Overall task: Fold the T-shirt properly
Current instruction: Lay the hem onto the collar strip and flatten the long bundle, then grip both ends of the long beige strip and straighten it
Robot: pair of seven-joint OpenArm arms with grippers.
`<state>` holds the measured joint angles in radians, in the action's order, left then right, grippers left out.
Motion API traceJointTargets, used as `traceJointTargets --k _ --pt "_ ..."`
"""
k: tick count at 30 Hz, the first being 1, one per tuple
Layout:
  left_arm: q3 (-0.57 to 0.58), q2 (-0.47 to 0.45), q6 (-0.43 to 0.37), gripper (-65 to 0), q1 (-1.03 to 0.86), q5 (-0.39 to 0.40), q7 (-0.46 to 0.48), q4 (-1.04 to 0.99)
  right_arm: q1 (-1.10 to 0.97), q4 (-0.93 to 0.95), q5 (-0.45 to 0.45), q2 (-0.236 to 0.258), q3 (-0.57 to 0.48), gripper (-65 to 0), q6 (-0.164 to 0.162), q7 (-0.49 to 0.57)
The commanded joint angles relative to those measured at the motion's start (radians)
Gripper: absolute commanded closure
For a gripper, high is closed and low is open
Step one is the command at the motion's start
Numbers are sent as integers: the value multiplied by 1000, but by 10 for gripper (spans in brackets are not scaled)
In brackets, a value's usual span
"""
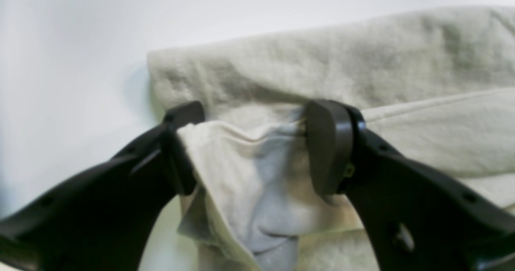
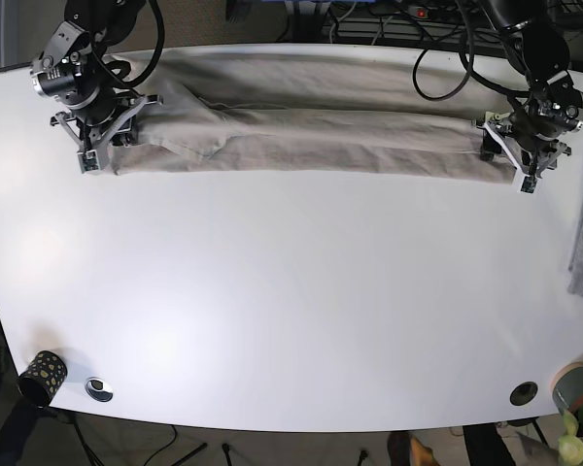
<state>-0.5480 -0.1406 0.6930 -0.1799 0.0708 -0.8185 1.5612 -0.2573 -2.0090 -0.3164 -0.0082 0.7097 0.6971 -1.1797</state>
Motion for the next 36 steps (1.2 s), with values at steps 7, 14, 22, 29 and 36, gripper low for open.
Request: traceJointTargets --k 7,14,22,29,36 --pt "3 -17 5 -378 -5 -42 -45 -8 11 72 -17 35 86 -320 1 27" --pt "3 -14 5 -378 -2 -41 -45 -8 -46 17 -209 40 74 -438 1 17" --pt "7 -11 5 -378 0 -41 -45 -8 -93 52 -382 40 5 -438 1 -18" --pt "4 -15 5 -378 -2 -41 -45 -8 -118 204 -375 41 -54 -438 1 -13" --pt "7 -18 5 -378 0 -42 -43 -69 -66 419 -372 121 -91 -438 1 120"
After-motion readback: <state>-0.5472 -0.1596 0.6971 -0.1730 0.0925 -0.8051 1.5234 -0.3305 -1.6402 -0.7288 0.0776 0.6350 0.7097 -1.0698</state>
